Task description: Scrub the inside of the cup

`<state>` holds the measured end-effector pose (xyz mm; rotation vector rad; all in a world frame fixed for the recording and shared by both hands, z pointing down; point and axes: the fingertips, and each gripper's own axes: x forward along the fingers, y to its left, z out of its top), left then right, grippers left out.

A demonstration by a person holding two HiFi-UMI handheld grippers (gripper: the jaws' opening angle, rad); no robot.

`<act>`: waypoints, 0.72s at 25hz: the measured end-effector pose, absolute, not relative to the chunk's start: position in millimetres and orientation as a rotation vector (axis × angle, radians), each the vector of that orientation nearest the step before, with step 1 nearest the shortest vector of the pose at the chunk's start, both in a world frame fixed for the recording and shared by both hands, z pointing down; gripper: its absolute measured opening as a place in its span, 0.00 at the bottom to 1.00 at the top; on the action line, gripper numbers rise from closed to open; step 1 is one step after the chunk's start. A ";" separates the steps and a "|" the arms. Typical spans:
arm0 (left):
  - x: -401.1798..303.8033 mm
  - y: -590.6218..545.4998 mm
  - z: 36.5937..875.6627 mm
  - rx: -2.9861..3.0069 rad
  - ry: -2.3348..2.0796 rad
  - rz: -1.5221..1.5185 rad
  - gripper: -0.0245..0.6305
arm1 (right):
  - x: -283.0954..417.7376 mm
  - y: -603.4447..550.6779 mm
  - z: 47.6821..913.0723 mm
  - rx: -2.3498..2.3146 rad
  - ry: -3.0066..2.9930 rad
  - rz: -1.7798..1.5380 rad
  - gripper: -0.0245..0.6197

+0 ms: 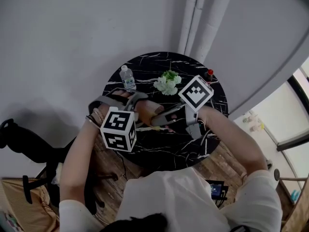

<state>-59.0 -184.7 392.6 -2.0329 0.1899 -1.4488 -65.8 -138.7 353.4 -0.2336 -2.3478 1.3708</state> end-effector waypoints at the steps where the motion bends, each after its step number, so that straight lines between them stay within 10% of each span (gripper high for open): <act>1: -59.0 -184.3 391.5 -2.024 0.194 -1.440 0.57 | -66.2 -138.3 351.1 -0.254 -2.351 1.399 0.13; 18: -61.6 -187.9 397.6 -2.004 0.269 -1.389 0.57 | -74.6 -144.6 345.6 -0.198 -2.249 1.915 0.13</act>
